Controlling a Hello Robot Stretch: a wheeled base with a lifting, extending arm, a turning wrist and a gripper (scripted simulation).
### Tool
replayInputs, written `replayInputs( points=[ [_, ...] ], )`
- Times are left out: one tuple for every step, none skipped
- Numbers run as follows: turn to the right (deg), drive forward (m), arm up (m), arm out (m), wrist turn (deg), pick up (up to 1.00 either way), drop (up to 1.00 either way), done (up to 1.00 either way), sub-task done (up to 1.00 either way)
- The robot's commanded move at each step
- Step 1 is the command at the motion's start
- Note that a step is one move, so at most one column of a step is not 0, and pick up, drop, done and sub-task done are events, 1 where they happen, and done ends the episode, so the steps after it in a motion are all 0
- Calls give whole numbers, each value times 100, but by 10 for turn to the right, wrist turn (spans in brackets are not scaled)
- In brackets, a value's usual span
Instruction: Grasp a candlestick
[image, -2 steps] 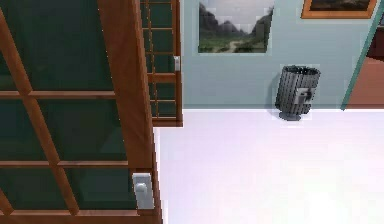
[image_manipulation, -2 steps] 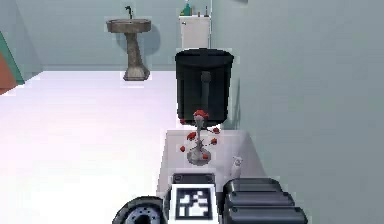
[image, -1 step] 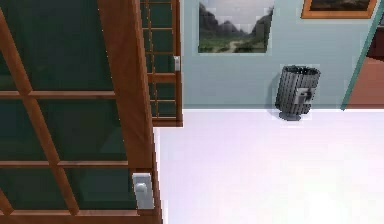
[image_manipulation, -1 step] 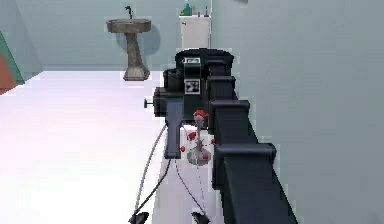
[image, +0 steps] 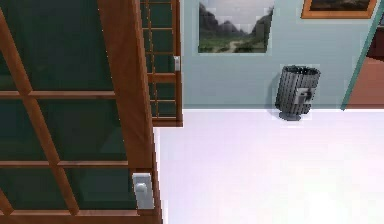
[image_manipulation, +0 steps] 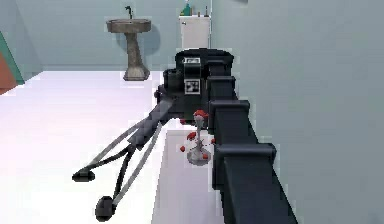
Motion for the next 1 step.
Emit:
replayInputs(
  points=[
    [0,0,0,0,450,0,0,0,0]
  ],
)
